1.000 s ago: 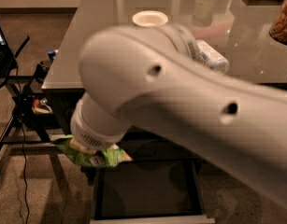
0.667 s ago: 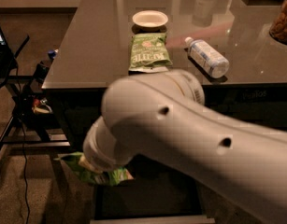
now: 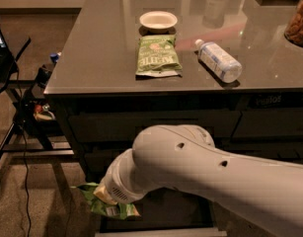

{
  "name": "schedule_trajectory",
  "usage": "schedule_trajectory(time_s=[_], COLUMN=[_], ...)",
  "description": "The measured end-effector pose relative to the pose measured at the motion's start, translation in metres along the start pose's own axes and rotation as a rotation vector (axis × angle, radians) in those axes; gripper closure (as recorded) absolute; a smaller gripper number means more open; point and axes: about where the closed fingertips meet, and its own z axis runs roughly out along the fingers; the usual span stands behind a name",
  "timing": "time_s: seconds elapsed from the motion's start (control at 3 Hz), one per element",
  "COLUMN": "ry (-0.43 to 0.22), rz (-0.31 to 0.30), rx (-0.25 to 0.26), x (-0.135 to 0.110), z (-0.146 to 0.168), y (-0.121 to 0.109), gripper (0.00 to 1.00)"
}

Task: Place green rice chip bag into bottom drawer

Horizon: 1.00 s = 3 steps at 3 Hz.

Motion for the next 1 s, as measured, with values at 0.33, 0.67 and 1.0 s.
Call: schedule_trajectory(time_s=[0.33, 0.67, 1.0], ry=[-0.005, -0.038, -0.100], rz=[0.010, 0.035, 0.104], rx=[-0.004, -0.007, -0.010], x=[0.002, 0.010, 0.033], z=[0.004, 0.014, 0.037], y=[-0.001, -0.006, -0.022], gripper=[1.00, 1.00, 1.00])
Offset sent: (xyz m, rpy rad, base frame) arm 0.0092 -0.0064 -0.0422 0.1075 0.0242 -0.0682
